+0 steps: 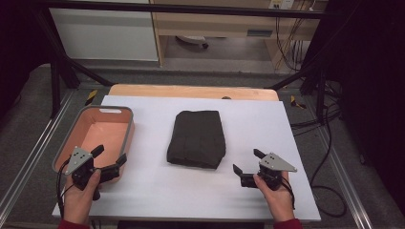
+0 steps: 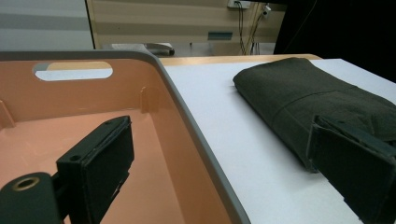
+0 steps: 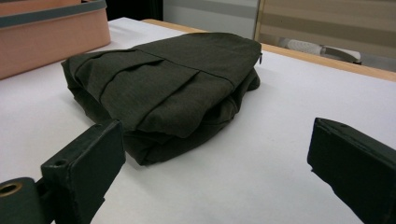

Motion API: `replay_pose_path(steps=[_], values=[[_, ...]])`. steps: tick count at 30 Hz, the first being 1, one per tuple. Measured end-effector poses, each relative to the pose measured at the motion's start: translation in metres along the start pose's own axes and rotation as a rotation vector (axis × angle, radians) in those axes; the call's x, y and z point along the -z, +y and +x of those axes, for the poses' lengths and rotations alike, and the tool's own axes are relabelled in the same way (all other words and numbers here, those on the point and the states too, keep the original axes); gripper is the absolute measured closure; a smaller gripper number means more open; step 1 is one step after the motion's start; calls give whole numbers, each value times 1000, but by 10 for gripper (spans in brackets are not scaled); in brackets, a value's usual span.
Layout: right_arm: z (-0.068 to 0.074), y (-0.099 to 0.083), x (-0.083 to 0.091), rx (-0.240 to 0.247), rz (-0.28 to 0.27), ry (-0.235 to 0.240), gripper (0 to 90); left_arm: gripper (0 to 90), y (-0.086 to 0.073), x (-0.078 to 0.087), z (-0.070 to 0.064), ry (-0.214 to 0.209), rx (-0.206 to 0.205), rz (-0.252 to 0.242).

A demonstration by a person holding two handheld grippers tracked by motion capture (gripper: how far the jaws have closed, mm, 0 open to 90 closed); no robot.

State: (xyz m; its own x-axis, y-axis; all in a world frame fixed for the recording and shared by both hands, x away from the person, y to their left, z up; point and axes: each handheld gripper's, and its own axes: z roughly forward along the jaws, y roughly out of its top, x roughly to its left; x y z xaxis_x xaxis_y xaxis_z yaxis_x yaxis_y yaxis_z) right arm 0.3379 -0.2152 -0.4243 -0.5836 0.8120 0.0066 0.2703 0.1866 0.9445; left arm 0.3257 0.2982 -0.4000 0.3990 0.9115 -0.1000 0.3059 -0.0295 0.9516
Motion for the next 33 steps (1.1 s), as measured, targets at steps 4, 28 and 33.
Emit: replay_pose_path(steps=[4, 28, 33], values=[[3, 0, -2, -2, 27, 3, 47, 74, 0, 0, 0, 1, -3, 3], [45, 0, -27, 76, 147, 103, 45, 75, -1, -1, 0, 15, -11, -2], [50, -1, -31, 73, 178, 113, 41, 76, 0, -1, 0, 16, -13, -3]])
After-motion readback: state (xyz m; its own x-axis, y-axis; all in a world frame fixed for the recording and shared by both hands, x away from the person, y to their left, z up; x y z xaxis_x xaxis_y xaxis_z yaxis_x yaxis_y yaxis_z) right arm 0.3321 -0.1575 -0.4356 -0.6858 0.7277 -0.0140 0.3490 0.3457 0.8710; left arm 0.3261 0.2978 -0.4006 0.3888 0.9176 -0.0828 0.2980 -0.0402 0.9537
